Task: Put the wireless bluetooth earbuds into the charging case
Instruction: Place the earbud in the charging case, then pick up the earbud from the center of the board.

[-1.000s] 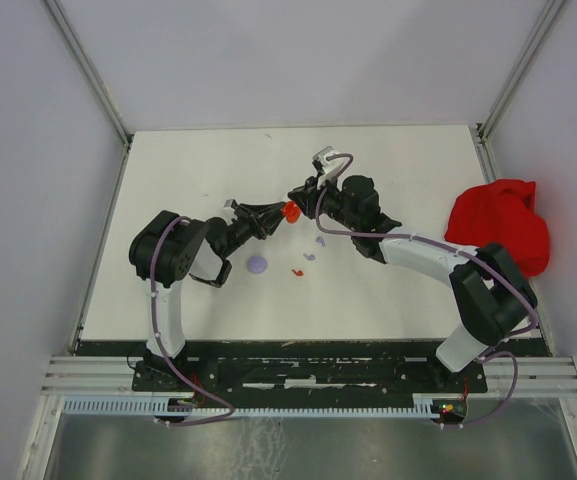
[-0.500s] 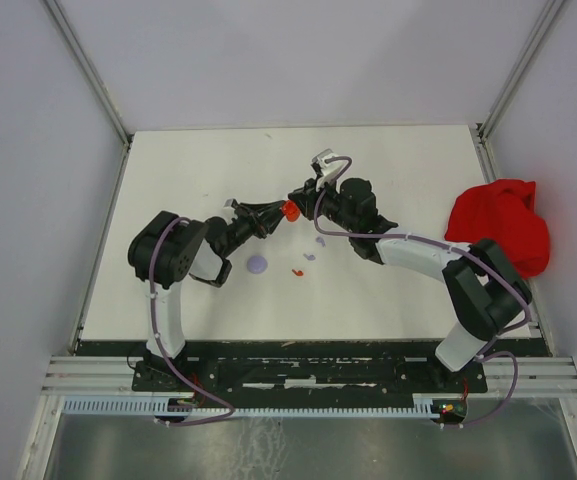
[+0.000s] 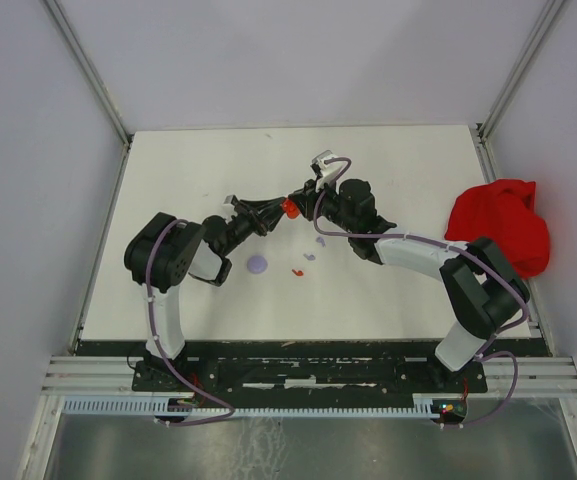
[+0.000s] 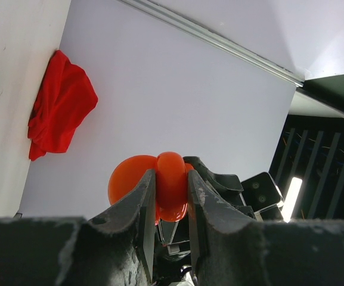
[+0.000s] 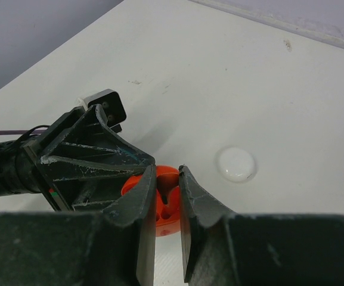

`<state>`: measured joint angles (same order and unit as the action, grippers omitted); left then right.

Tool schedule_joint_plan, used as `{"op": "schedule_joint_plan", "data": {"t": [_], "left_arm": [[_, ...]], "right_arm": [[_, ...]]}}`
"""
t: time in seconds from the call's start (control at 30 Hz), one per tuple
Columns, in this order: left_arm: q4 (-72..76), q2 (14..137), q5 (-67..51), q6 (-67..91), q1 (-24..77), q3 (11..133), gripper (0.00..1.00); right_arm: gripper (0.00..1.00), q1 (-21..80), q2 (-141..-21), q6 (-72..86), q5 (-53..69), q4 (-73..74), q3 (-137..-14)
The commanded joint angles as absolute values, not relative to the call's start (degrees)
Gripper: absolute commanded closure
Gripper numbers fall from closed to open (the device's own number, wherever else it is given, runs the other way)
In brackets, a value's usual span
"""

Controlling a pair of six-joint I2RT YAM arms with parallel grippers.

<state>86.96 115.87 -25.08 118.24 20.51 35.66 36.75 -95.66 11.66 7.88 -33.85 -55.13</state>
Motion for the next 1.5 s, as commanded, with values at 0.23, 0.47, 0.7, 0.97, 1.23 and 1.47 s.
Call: {"op": "schedule_joint_plan", "data": {"t": [0.23,0.47,0.7,0.97,1.23,1.47], "left_arm": [[99.1,113.7,-23.7,122.2,20.8,36.7,0.97],[99.1,114.0,-23.3,122.5,20.7,37.5,0.97],[99.1,114.2,-22.9,122.5,20.7,38.1,0.97],[99.1,116.1,-22.9,121.3,20.6,37.4,0.97],[99.1,117.1,-23.9,119.3,17.5,36.0,0.97],[99.1,115.3,-25.3,117.6,13.1,33.4,0.97]], "right_arm": [[0.93,37.0,-95.2,11.1,8.2,-36.8,-54.4],[0.93,36.9,-94.9,11.2,8.2,-36.7,-53.8],[0.69,37.0,-94.4,11.9,8.3,-36.2,-53.5],[0.31,36.1,-90.5,14.5,4.7,-36.8,-53.2],[0.27,33.5,-84.1,16.8,0.8,-28.6,-51.7],[0.26,35.6,-86.0,10.0,-5.0,3.1,-60.2]]}}
